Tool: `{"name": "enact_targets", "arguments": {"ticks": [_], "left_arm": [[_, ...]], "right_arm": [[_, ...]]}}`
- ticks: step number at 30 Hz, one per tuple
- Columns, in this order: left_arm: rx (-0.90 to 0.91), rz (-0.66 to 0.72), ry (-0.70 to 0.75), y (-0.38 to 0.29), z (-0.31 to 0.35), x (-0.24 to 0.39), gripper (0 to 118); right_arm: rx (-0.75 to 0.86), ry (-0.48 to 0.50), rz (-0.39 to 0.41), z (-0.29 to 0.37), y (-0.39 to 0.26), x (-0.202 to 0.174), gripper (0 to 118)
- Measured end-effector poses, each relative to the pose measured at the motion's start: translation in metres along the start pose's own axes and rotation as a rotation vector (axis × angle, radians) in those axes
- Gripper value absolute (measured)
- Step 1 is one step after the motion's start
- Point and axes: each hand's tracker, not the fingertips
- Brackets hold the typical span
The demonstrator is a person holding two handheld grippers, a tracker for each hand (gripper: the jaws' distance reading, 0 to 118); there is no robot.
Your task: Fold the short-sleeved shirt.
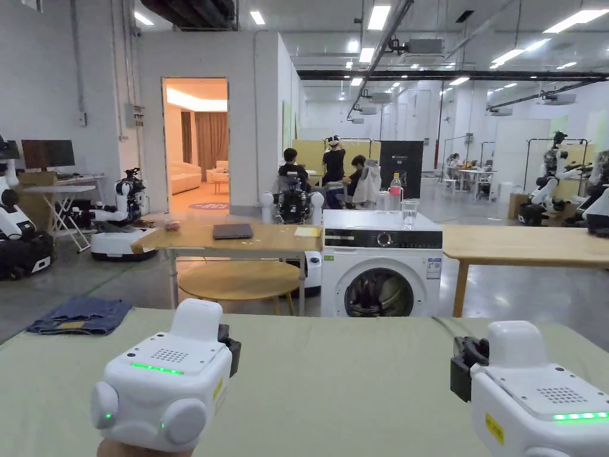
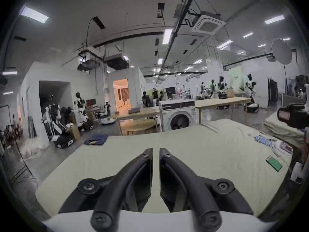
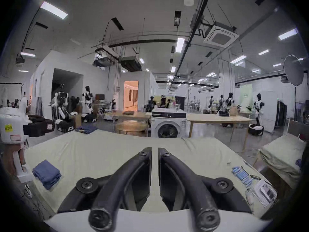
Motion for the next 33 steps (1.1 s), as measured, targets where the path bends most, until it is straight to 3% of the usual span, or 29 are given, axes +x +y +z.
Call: {"name": "enact_targets", "arguments": {"ticks": [9, 11, 13, 16, 17, 18, 19, 27, 33], "left_arm": [[0.007, -0.004, 0.007, -0.006, 0.007, 0.004, 3], [0.005, -0.004, 0.001, -0.007, 0.008, 0.003, 11], [0.0, -0.005, -0.001, -0.006, 0.009, 0.004, 19], [0.001, -0.001, 0.003, -0.007, 0.009, 0.005, 59], [0.005, 0.003, 0.007, -0.008, 0.009, 0.005, 86], [0.012, 0.008, 0.012, -0.009, 0.009, 0.005, 105], [0.016, 0.012, 0.013, -0.009, 0.009, 0.005, 116], [0.037, 0.01, 0.015, -0.006, 0.014, 0.01, 118], [0.036, 0.014, 0.008, -0.006, 0.017, 0.012, 118]], "right_arm": [[0.0, 0.004, -0.019, -0.004, -0.022, -0.005, 10], [0.001, 0.006, -0.018, -0.004, -0.023, -0.006, 12], [0.003, 0.004, -0.013, -0.003, -0.022, -0.008, 28], [-0.001, 0.009, -0.023, -0.005, -0.021, -0.009, 81], [0.001, 0.0, -0.018, -0.005, -0.021, -0.009, 98], [0.005, 0.001, -0.016, -0.005, -0.021, -0.009, 104], [0.014, -0.006, -0.013, -0.004, -0.021, -0.009, 106], [-0.005, -0.028, 0.077, -0.012, -0.014, -0.021, 111], [-0.059, -0.025, 0.039, -0.014, -0.008, -0.025, 111]]}}
